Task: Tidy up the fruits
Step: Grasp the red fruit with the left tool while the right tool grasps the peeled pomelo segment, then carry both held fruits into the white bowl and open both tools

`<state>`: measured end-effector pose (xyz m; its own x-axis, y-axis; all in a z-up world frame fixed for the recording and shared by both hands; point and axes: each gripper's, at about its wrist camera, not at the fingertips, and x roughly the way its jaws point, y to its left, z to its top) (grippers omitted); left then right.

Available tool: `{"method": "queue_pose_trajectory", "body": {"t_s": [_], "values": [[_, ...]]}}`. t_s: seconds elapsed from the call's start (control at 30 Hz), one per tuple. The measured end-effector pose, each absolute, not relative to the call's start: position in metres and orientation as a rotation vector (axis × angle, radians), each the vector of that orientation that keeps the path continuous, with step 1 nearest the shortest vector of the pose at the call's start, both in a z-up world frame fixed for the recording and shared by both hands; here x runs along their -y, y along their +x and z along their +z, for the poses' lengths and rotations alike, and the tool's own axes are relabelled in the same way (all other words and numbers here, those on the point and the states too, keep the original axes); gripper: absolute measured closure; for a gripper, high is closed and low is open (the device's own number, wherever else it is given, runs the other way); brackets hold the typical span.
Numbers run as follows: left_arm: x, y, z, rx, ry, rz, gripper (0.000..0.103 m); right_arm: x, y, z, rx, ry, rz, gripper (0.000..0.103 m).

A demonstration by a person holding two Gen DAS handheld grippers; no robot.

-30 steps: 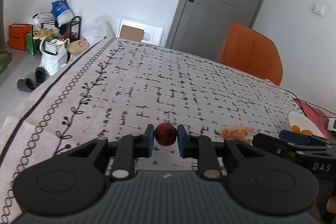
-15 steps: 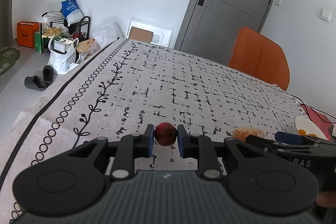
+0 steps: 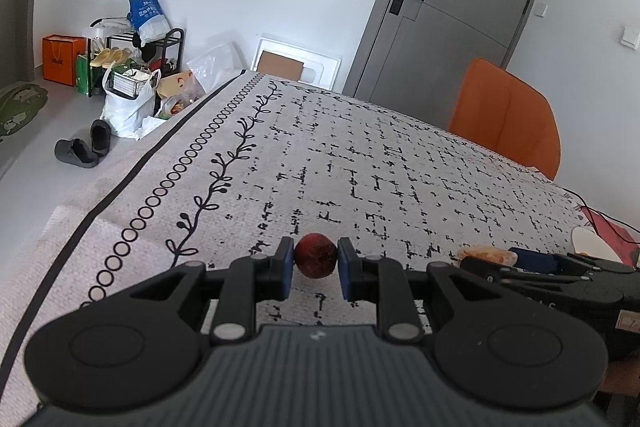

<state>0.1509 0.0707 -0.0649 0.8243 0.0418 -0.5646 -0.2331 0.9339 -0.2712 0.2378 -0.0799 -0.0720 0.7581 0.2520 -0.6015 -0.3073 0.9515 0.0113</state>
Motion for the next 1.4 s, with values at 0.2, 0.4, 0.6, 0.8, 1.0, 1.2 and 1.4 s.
{"method": "queue_pose_trajectory", "body": {"t_s": [0.2, 0.4, 0.6, 0.8, 1.0, 1.2, 1.4], "values": [[-0.066, 0.151, -0.064, -0.583, -0.336, 0.138, 0.081, 0.091, 0.229, -0.065, -0.632, -0.059, 0.318, 0.041], [-0.056, 0.155, -0.060, -0.579, -0.326, 0.112, 0.081, 0.102, 0.213, -0.051, -0.590, -0.031, 0.321, 0.041], [-0.042, 0.158, -0.054, -0.568, -0.305, 0.080, 0.081, 0.116, 0.198, -0.035, -0.543, -0.008, 0.322, 0.041], [-0.026, 0.163, -0.050, -0.566, -0.288, 0.048, 0.081, 0.130, 0.188, -0.024, -0.510, 0.001, 0.305, 0.041], [-0.002, 0.172, -0.047, -0.569, -0.263, -0.002, 0.081, 0.156, 0.180, -0.018, -0.490, 0.022, 0.248, 0.041], [0.023, 0.180, -0.044, -0.567, -0.236, -0.055, 0.081, 0.185, 0.174, -0.020, -0.483, 0.046, 0.181, 0.041], [0.043, 0.186, -0.042, -0.568, -0.215, -0.092, 0.081, 0.212, 0.170, -0.023, -0.478, 0.067, 0.121, 0.040]]}}
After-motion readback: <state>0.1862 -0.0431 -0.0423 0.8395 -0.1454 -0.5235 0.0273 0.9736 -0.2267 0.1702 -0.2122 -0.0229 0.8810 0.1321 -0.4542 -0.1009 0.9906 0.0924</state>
